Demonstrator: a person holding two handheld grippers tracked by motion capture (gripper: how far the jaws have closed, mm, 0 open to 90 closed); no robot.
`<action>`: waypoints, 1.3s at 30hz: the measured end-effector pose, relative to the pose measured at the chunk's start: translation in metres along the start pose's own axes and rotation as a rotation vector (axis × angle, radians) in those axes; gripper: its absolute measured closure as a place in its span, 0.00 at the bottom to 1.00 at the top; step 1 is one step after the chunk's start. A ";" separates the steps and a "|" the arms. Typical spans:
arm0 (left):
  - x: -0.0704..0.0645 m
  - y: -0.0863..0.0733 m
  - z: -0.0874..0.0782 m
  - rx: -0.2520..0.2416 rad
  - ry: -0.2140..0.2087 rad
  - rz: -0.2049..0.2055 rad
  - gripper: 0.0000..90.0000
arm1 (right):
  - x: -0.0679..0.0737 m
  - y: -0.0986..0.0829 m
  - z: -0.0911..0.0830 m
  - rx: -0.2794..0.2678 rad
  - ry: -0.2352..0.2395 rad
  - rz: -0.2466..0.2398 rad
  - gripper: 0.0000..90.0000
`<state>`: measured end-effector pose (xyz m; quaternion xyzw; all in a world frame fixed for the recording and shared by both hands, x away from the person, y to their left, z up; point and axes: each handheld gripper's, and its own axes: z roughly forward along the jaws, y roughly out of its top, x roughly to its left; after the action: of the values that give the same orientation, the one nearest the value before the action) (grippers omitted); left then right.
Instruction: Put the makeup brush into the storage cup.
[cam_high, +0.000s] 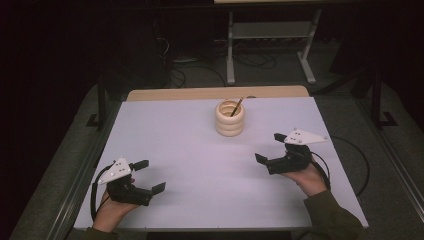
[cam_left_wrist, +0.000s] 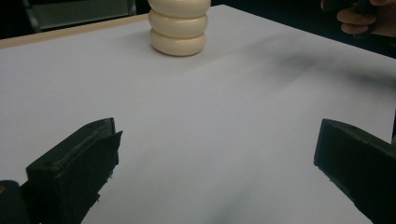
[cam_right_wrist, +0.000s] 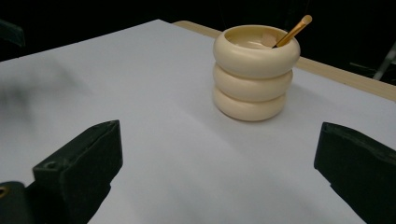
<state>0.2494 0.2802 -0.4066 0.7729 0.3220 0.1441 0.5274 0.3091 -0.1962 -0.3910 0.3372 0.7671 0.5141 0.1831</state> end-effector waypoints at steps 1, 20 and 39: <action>0.000 0.000 0.000 0.000 0.000 0.000 0.00 | 0.000 -0.002 -0.002 -0.001 0.003 0.004 0.00; 0.000 0.000 -0.001 -0.015 -0.002 -0.003 0.00 | 0.007 -0.035 -0.038 -0.005 -0.008 0.020 0.00; 0.001 -0.001 -0.003 -0.021 -0.010 -0.005 0.00 | 0.002 -0.061 -0.060 0.017 -0.039 0.027 0.00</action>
<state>0.2482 0.2826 -0.4063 0.7671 0.3198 0.1425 0.5375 0.2502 -0.2497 -0.4227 0.3589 0.7631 0.5033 0.1884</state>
